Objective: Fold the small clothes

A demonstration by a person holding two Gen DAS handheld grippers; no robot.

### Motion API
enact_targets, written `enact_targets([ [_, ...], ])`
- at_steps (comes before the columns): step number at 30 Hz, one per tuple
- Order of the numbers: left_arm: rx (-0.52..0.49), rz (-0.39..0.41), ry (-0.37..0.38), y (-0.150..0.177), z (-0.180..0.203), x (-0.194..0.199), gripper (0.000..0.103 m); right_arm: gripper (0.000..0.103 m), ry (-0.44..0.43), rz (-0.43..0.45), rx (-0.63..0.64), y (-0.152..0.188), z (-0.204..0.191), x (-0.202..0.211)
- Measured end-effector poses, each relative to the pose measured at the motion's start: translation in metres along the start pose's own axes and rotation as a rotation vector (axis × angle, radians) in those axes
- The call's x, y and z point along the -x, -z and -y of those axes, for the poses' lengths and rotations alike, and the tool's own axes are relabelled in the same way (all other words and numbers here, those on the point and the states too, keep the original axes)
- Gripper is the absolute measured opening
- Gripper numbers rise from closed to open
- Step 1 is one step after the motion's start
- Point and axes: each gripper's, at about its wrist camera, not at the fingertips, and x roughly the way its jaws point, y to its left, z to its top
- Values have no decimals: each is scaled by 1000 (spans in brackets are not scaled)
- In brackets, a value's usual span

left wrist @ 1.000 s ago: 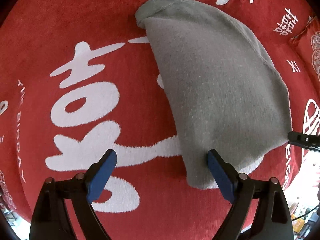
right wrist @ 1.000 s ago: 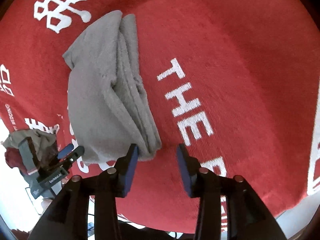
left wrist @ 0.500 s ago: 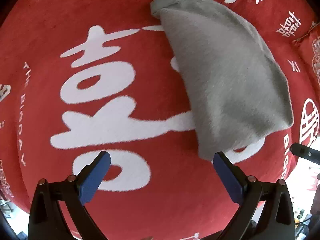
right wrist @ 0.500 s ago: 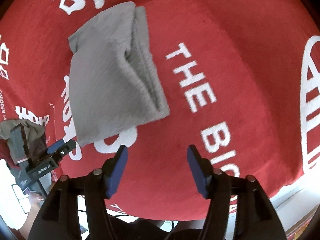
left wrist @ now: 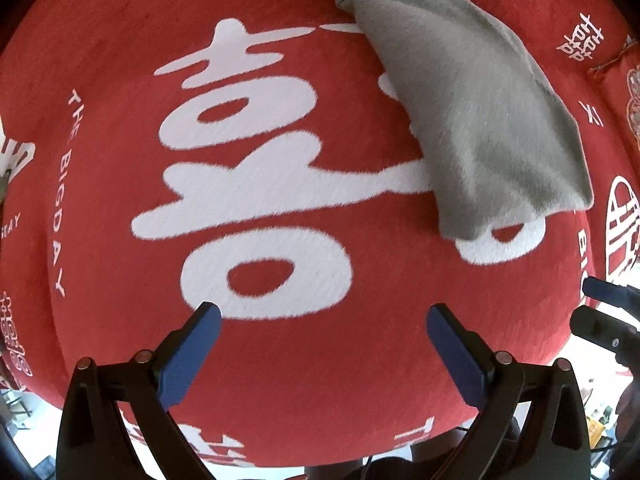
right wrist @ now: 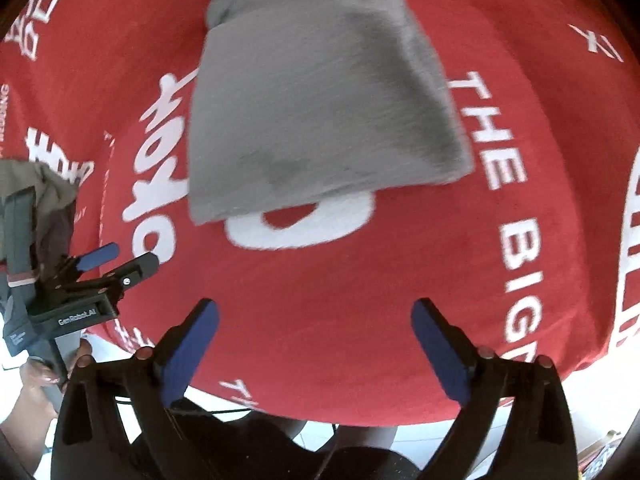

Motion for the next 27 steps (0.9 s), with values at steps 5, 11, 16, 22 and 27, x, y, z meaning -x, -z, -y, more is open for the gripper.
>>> enact_targets([
  [5,-5,0,3,11,-13,8,103,98,11,10,10,10,-20,0],
  [11,-27,2,12,24,-21,16,103,98,-5,68,-5,23,-35,9],
  [16,-56,4,17,31,-28,19,103,98,-9,91,-37,30,-42,12],
  [22,-55,-36,6,20,-12,8,103,98,12,71,-55,31,-36,6],
  [27,-26,-30,10,9,-6,14,103,98,-2,42,-92,14,-19,5],
])
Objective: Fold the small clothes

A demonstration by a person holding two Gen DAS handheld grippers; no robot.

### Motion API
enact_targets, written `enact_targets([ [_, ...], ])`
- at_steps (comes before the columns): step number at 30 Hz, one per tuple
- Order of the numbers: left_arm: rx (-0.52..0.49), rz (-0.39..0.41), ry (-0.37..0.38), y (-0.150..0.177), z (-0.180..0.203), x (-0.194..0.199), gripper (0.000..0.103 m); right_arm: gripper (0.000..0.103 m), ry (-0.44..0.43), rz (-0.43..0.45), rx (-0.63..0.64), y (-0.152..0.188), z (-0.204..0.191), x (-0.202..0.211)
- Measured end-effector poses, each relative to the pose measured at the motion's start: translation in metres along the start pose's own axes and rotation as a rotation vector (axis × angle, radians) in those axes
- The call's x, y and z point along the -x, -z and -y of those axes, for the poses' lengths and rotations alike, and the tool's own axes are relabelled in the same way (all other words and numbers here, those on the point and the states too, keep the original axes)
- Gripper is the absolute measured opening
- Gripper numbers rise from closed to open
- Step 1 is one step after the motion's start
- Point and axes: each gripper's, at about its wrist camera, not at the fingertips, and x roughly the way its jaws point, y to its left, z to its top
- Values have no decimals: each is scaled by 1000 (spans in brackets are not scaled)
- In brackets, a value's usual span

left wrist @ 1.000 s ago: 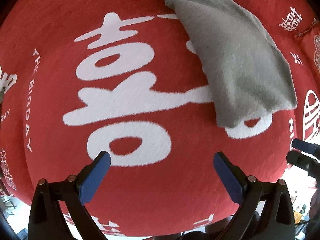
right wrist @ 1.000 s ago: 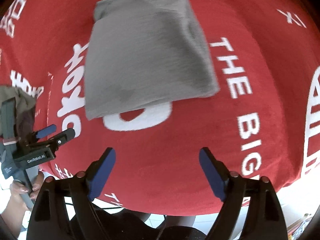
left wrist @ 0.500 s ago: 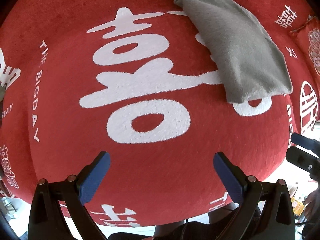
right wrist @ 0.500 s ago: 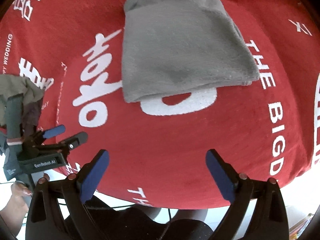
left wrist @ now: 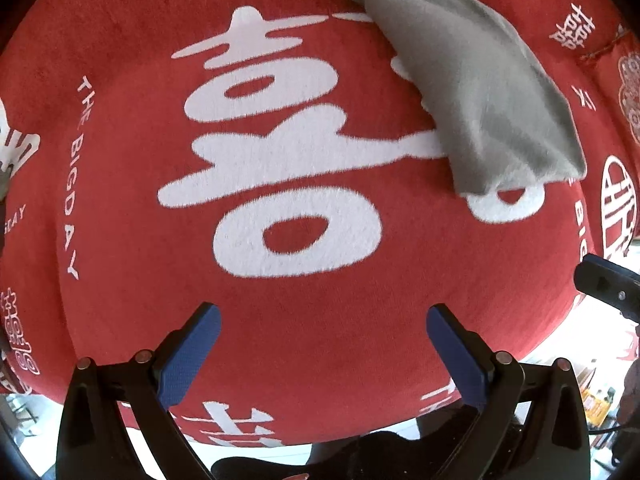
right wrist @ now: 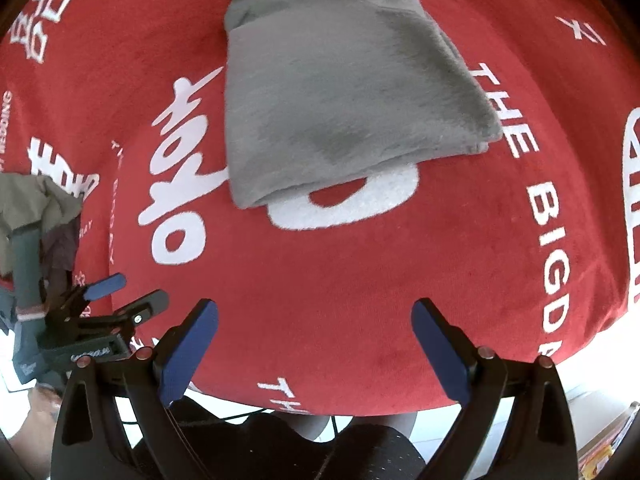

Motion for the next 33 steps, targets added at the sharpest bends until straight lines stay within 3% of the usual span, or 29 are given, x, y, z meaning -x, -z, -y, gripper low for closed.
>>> enact_targets([
  [8,-14,57,7,-48,33,6,103,98,25,-14,89,-50,13,14],
  [18,35,55,-11,-110,62,-10,103,98,30,-52,119,-120,52,23],
  [20,57,46,0,-119,61,-16,103,98,58,-11,116,-134,61,31],
  [25,139,39,141,-139,47,-22,103,98,-54,17,-18,-170,100,37],
  [28,151,75,244,-154,42,-20,103,98,-94,30,-28,-194,112,33],
  [33,113,66,243,-172,53,-24,103,98,-169,23,-46,-228,118,16],
])
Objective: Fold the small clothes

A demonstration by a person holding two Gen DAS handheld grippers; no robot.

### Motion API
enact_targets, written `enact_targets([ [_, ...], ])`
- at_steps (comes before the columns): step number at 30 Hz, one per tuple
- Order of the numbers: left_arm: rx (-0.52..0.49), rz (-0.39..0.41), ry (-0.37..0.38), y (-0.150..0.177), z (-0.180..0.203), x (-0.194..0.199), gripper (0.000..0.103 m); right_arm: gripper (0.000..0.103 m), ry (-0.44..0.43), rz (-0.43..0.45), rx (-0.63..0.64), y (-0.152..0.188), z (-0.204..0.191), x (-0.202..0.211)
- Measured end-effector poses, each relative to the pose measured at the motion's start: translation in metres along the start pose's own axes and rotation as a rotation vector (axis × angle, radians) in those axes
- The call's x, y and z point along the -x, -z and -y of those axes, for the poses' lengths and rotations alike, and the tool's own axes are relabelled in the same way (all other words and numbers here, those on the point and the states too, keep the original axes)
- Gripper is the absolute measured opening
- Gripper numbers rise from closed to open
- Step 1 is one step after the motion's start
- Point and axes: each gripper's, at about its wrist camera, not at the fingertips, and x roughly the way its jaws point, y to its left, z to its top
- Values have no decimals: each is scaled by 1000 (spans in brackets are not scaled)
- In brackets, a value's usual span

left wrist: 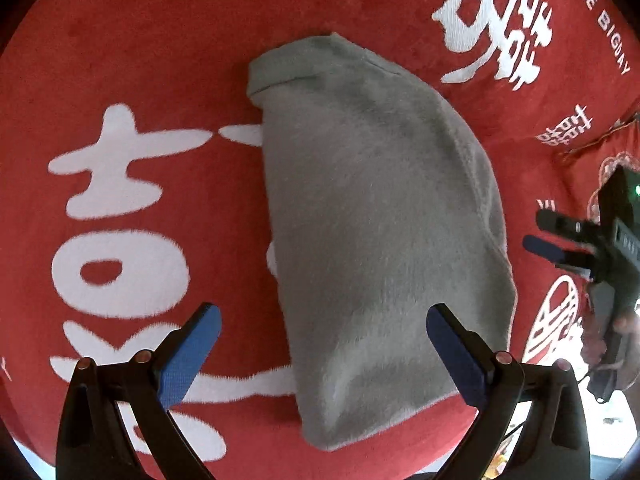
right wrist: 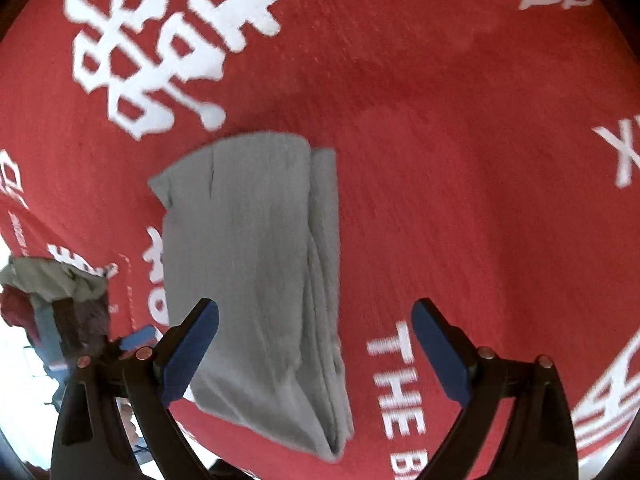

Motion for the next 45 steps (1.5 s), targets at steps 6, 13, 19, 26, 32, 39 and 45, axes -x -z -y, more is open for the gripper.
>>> enact_targets([
  [6,32,-5,15,-2,10,-8,103,98,-97,-63,4,-21,2,-26],
  [13,27,-34,118,-6,-1,-20,103,98,-209,-107,12,-27,17,-40],
  [19,22,-61,206,-11,-7,-30,103,98,-358,-184,25,-34,19,-63],
  [26,12,-55,179,-16,0,-41,103,98,-432,-206,47,-47,16,-71],
  [32,6,-57,161,-17,3,-49,103,98,-453,-221,55,-52,10,-81],
  [39,-2,-55,121,-16,3,-48,103,98,-467,-211,32,-52,13,-84],
  [45,0,-54,112,-17,9,-52,103,98,-469,-211,17,-52,16,-83],
])
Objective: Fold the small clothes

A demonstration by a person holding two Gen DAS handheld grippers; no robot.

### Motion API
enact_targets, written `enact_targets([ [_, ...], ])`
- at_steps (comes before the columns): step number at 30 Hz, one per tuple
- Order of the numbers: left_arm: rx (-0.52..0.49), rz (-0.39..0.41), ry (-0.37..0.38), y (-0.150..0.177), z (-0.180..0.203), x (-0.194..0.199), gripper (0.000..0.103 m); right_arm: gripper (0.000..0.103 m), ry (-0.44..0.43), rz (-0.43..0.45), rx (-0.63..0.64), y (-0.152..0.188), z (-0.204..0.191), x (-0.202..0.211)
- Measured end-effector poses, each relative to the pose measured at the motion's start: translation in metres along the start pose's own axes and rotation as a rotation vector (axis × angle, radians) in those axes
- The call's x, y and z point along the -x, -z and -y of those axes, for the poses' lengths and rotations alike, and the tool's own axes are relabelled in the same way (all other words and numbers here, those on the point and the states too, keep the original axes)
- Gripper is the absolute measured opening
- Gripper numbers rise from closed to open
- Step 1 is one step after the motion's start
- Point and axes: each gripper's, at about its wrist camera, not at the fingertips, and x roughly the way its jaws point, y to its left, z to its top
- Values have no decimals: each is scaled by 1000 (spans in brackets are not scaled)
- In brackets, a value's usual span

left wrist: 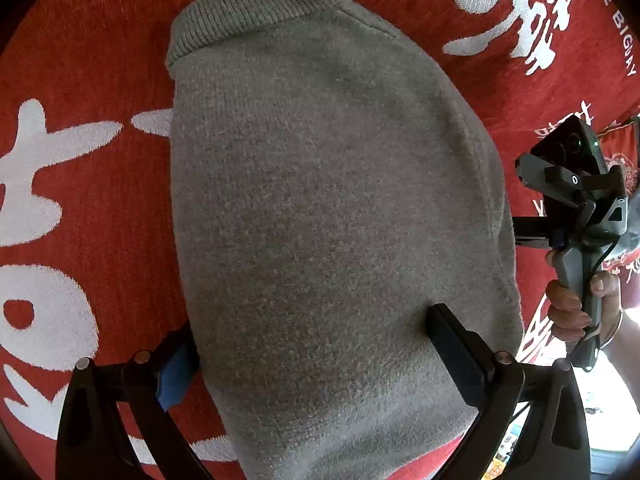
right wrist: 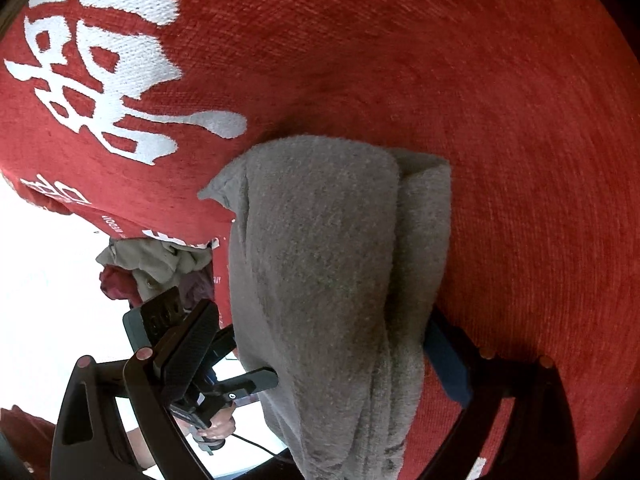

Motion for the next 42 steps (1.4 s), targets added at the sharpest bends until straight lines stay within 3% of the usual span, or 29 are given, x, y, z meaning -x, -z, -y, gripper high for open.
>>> enact_targets([
  [32,-7,9,-29,1,6,-6,103,98,20,2,24,-2,-7,-3],
  [38,2,33,-35,5,6,-7,103,98,-13,29,-13,-5,-1,-1],
  [40,-2,51,-45,8,8,-5,102,88,12,30,-14,-6,-2,-2],
  [41,-6,64,-53,10,9,-3,97,49,65,18,-9,-6,-2,-4],
  [42,-11,75,-57,12,10,-1,90,44,91,8,-18,-6,-1,-7],
])
